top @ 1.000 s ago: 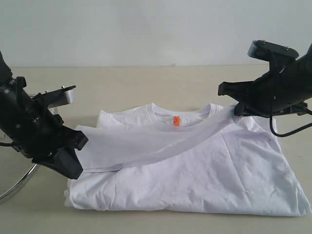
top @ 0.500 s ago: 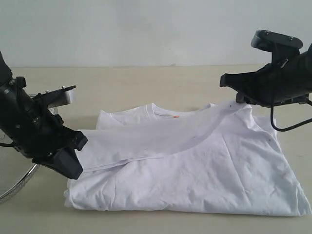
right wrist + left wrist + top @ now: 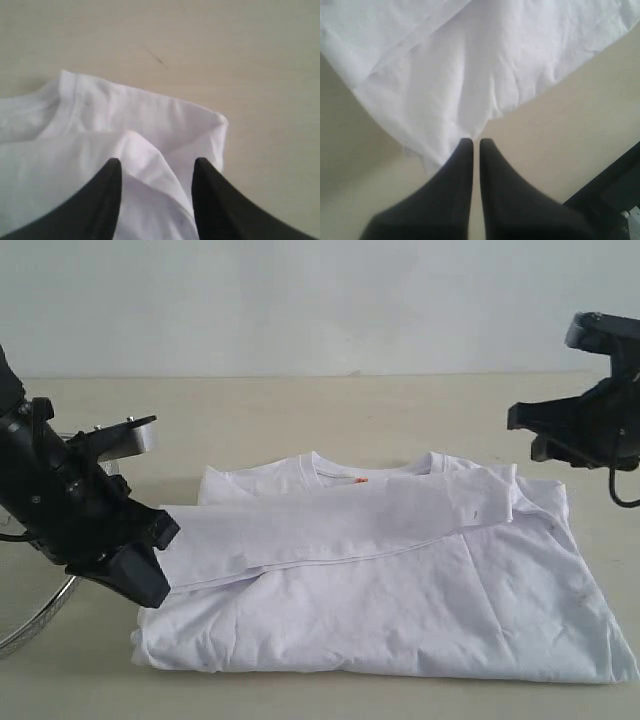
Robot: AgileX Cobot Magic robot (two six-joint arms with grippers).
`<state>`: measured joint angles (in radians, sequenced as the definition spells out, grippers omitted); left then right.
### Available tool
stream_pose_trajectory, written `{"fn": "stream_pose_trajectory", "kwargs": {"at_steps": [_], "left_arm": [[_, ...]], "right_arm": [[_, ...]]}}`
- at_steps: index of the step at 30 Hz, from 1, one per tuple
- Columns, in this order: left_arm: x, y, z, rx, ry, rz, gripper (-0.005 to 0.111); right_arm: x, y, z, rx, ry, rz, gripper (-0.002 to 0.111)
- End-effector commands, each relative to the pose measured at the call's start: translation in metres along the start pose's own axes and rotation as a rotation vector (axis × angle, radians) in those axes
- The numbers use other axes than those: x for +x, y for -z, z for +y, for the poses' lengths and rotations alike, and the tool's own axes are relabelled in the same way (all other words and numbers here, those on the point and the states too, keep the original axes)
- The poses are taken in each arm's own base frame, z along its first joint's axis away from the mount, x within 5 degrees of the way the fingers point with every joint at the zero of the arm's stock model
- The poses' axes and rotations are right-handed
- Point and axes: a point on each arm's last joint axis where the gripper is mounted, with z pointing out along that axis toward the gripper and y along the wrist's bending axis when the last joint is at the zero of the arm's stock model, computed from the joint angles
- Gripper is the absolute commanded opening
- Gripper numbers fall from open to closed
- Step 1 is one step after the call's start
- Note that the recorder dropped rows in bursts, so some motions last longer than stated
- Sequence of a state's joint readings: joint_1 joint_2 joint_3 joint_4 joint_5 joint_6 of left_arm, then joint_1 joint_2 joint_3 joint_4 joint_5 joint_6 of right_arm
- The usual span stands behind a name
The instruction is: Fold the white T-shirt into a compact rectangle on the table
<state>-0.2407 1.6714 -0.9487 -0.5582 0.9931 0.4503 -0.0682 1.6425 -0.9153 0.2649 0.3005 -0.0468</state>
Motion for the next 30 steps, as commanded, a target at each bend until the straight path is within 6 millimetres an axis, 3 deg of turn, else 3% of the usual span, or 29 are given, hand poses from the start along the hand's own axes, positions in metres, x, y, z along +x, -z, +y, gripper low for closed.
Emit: {"fn": "stream_pose_trajectory", "kwargs": {"at_steps": [1, 4, 8, 17, 23, 27, 30], "left_arm": [[-0.002, 0.003, -0.002, -0.005, -0.022, -0.022, 0.005], [-0.003, 0.003, -0.001, -0.013, -0.022, -0.037, 0.005], [-0.005, 0.003, -0.004, 0.021, -0.021, -0.053, 0.005], [-0.005, 0.003, -0.007, 0.056, -0.048, -0.06, 0.005], [-0.008, 0.003, -0.01, 0.086, -0.065, -0.087, 0.005], [-0.007, 0.003, -0.011, 0.092, -0.066, -0.077, 0.005], [-0.006, 0.003, -0.011, 0.097, -0.067, -0.069, 0.005]], "right_arm": [[0.011, -0.005, -0.01, 0.013, 0.075, 0.137, 0.039], [0.019, -0.012, -0.002, -0.005, 0.132, 0.199, 0.029], [0.025, -0.015, 0.012, -0.03, 0.191, 0.22, -0.001], [0.03, -0.014, 0.016, -0.043, 0.207, 0.271, 0.0], [0.043, -0.015, 0.043, -0.09, 0.278, 0.322, 0.0], [0.056, -0.035, 0.061, -0.096, 0.278, 0.338, 0.0], [0.051, -0.044, 0.065, -0.108, 0.205, 0.243, 0.0]]}}
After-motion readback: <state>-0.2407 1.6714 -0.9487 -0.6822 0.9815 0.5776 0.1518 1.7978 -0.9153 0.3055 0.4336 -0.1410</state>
